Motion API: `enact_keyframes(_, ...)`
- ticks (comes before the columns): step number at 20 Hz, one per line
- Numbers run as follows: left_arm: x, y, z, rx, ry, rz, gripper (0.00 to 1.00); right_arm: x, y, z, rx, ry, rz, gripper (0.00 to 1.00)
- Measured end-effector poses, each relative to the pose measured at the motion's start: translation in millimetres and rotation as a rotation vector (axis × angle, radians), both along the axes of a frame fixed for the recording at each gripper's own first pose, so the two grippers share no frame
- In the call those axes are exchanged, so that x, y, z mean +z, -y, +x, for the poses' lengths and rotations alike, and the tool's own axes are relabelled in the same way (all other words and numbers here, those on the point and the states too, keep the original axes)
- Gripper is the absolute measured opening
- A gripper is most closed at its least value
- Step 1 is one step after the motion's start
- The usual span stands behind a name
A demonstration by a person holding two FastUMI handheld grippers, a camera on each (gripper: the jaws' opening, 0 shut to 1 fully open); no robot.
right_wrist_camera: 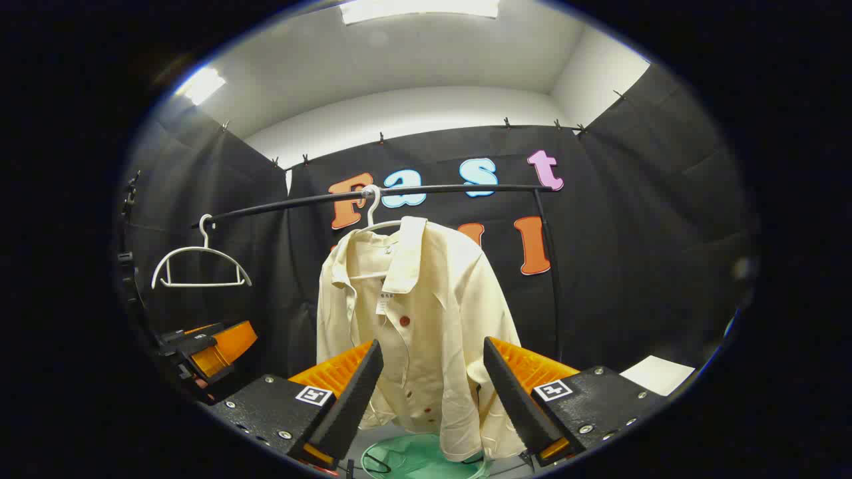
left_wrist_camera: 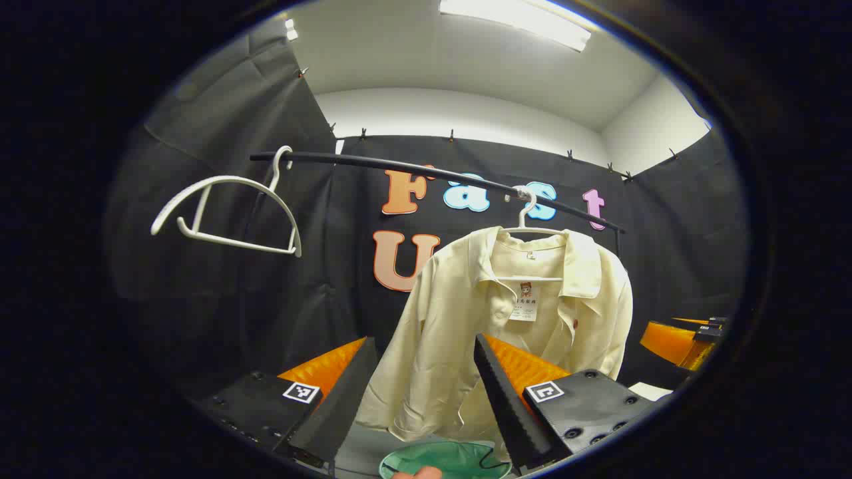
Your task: Grasp the clothes on the hanger with both hands and then place them into the laundry hamper below.
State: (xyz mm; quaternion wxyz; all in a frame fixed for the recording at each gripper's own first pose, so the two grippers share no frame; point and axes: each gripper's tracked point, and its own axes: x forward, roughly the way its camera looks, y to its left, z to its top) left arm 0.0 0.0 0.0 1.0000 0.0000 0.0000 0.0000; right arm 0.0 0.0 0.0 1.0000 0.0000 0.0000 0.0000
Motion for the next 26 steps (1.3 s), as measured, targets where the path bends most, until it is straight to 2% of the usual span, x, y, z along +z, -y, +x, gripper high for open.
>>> enact_keyframes(2, 0, -7, 11, -0.020, -0.003, 0.017, 0.93, 1, -9, -2, -0.019, 0.010, 0.008, 0.94)
enact_keyframes(3, -1, -9, 15, -0.033, -0.005, 0.019, 0.96, 0, -15, -1, -0.020, 0.016, 0.013, 0.94)
enact_keyframes(6, -5, -16, 24, -0.058, -0.015, 0.032, 0.96, -9, -24, 7, -0.048, 0.015, 0.014, 0.94)
enact_keyframes(10, -8, -17, 32, -0.096, -0.025, -0.018, 0.96, -17, -33, 15, -0.061, 0.014, 0.001, 0.94)
enact_keyframes(14, -8, -26, 35, -0.088, -0.028, -0.024, 0.96, -17, -32, 14, -0.075, 0.024, -0.026, 0.94)
enact_keyframes(26, -4, -41, 37, -0.072, -0.025, -0.020, 0.96, -37, -30, 22, -0.103, -0.009, -0.009, 0.94)
